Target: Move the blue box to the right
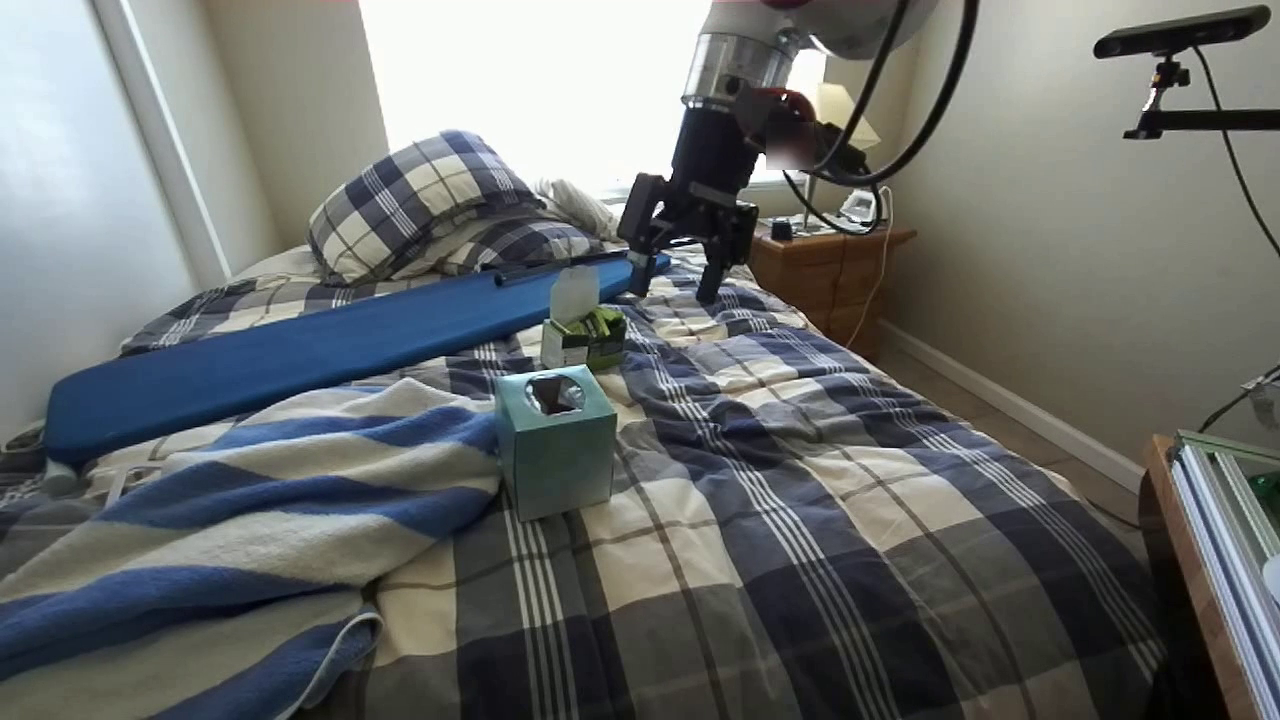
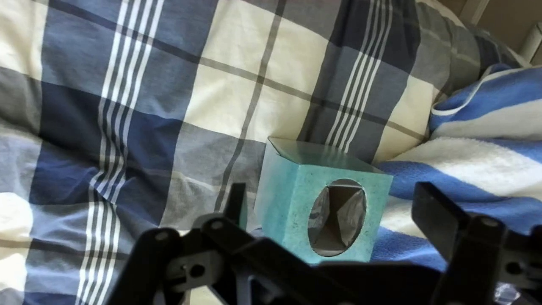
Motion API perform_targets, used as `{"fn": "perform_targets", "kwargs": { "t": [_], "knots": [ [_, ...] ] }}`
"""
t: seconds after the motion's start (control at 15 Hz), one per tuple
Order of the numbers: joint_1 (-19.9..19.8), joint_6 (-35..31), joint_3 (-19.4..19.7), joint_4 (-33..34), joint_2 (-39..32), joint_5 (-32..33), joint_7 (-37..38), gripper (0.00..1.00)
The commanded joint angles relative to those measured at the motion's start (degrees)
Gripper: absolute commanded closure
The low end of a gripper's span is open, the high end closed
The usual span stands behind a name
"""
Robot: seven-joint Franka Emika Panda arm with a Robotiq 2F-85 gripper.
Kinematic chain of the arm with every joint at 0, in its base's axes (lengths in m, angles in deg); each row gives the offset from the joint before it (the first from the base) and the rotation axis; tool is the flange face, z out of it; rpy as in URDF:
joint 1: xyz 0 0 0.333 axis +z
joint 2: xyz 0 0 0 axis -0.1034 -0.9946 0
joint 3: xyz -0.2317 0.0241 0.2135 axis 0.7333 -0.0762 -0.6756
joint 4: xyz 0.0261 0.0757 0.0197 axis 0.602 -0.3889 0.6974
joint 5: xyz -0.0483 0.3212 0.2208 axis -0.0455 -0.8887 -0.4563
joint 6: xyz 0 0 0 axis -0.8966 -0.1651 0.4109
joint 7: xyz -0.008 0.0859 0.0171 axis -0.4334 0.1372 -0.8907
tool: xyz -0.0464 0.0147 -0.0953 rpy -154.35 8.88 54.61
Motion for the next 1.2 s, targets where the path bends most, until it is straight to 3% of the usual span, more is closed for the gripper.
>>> {"fn": "perform_targets", "kwargs": {
  "t": [0.0,0.27,0.33,0.93,1.13],
  "knots": [
    [-1.4,-0.5,-1.4,6.5,-7.7,-1.5,5.3,0.00],
    [-2.7,-3.1,-2.7,9.6,-13.0,-3.4,3.3,0.00],
    [-2.2,-2.0,-2.1,6.8,-9.7,-0.4,5.0,0.00],
    [-2.7,-2.6,-2.7,9.0,-12.5,-1.1,4.9,0.00],
    [-2.2,-3.1,-3.1,12.3,-16.4,-0.5,5.3,0.00]
  ]
}}
